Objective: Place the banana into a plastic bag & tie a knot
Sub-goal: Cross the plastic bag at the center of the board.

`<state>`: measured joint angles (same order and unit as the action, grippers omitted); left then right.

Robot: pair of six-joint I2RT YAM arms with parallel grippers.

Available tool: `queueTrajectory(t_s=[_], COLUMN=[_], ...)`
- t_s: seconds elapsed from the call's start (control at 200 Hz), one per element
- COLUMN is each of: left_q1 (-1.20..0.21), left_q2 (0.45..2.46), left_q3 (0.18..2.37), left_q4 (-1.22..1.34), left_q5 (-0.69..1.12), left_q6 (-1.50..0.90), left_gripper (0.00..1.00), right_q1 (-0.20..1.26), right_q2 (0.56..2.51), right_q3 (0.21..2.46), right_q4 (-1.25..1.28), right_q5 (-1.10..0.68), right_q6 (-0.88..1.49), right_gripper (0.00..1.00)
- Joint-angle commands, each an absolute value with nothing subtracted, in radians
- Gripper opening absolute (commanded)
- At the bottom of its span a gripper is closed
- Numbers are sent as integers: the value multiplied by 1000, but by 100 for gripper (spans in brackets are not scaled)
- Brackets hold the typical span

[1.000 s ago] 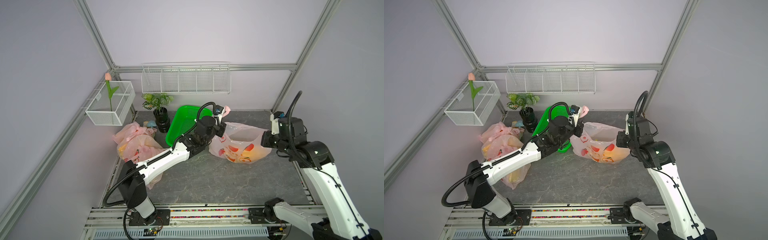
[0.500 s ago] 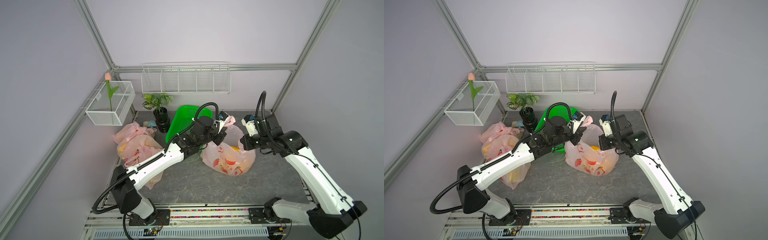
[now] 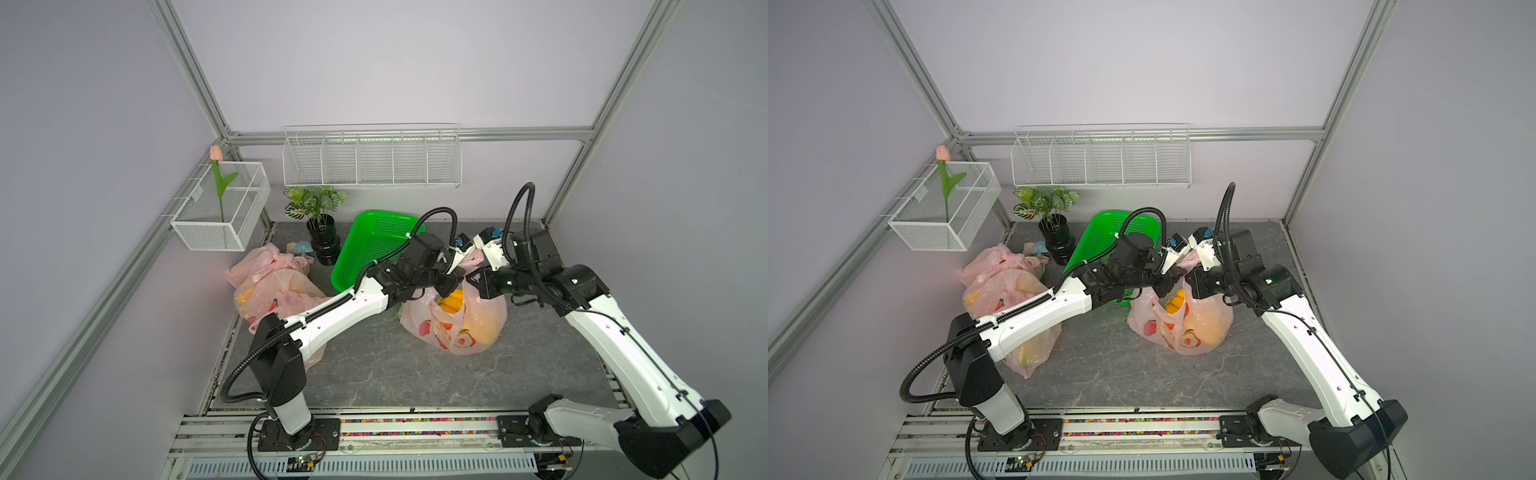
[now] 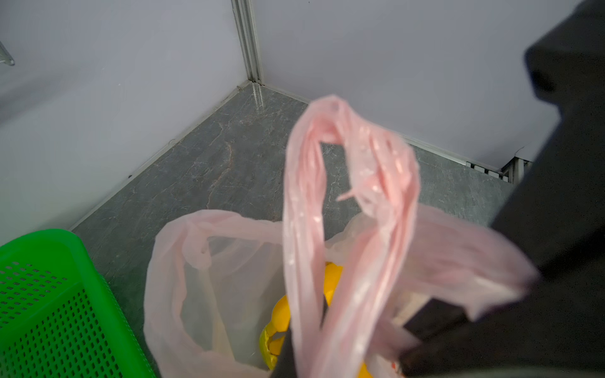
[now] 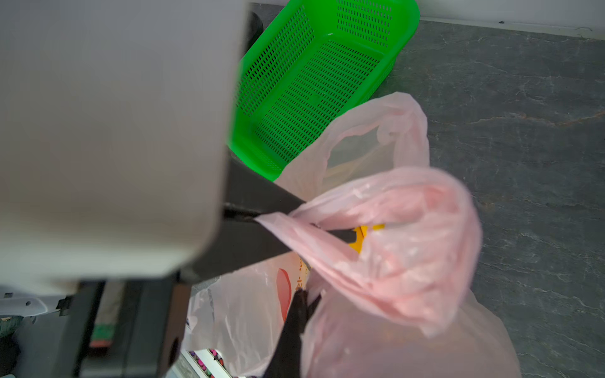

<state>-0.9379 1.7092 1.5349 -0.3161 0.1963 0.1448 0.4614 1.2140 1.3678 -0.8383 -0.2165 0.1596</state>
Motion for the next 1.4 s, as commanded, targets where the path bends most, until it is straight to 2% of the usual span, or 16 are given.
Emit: queueTrajectory(t_s=[0.0, 0.07, 0.22, 0.275, 0.4, 0.52, 0.555, 0.61, 0.71, 0.845, 0.955, 1.119, 1.309, 1.394], left_q1=[-940, -921, -887, -888, -887, -887, -887, -887, -888, -885, -885, -892, -894, -895], left_q2=[1669, 1666, 1675, 1672, 1677, 1702, 1705, 1703, 1691, 1694, 1695, 1720, 1715, 1724], left_q3=[1498, 1484, 1508, 1496, 1482, 1514, 1516, 1513, 1499, 1516, 1547, 1667, 1701, 1707], left_q4=[-339, -313, -294, -254, -203, -222, -222, -218, -203, -228, -255, -379, -423, -450], left_q5=[186, 152, 76, 3, -102, -121, -121, -111, -115, -193, -146, -101, 75, 167], left_q6=[189, 173, 90, 70, 37, 38, 37, 41, 38, 27, 37, 48, 64, 119], left_gripper=[0, 0, 0, 0, 0, 0, 0, 0, 0, 0, 0, 0, 0, 5], right_q1=[456, 443, 439, 438, 439, 441, 442, 442, 443, 445, 452, 534, 597, 603], right_q2=[1195, 1202, 1220, 1185, 1140, 1097, 1090, 1089, 1102, 1094, 1118, 1235, 1311, 1335], right_q3=[1355, 1373, 1416, 1382, 1350, 1329, 1331, 1340, 1365, 1404, 1490, 1628, 1665, 1663], right_q4=[-792, -800, -888, -882, -930, -948, -950, -974, -1010, -1049, -1089, -1121, -1079, -1055], right_q5=[-191, -176, -129, -108, -70, -29, -22, -16, -14, 2, 40, 53, 79, 80], right_q6=[124, 125, 147, 156, 172, 181, 180, 178, 166, 136, 86, 38, -5, -17], right_gripper=[7, 11, 42, 49, 51, 53, 50, 40, 35, 15, 7, 7, 7, 7])
